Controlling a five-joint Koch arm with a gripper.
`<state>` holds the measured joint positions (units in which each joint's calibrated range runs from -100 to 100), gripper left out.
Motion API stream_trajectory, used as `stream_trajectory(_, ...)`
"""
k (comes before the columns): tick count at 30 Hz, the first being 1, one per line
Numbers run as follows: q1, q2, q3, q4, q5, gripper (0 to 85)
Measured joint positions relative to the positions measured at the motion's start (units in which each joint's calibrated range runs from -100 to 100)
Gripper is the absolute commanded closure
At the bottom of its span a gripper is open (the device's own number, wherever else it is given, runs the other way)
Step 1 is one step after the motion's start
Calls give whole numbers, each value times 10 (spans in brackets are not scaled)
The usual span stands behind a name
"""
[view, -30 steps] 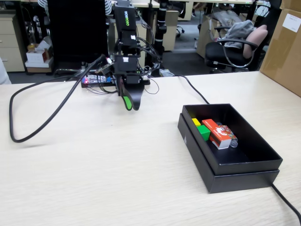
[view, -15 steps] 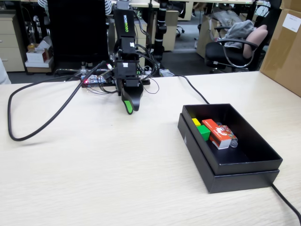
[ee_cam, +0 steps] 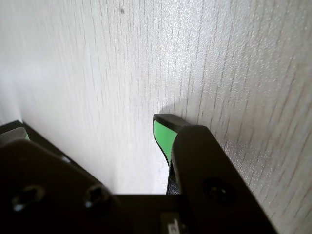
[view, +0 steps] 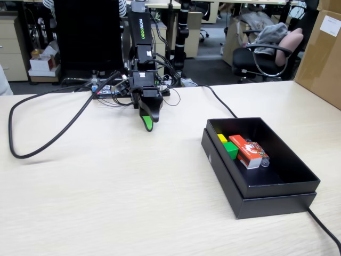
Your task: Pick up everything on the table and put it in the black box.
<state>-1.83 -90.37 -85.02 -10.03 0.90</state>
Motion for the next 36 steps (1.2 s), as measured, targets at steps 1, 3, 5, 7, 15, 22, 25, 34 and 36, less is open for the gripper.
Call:
stream_trajectory(1,0,0,-6,9,0,359)
stream_trajectory(3,0,-1,-17,22,0,360)
stream_trajectory(5,0,-1,-18,24,0,363)
stream_trajectory(7,-1,-1,-18,24,0,367)
stream_trajectory(15,-9,-51,-43,25,0,368)
stream_trajectory(22,-12,-76,-53,25,0,368)
stream_trajectory(25,-12,-81,-58,25,0,368)
stream_trajectory(34,-12,-84,-58,25,0,368)
stream_trajectory(36,-12,-84,-58,25,0,368)
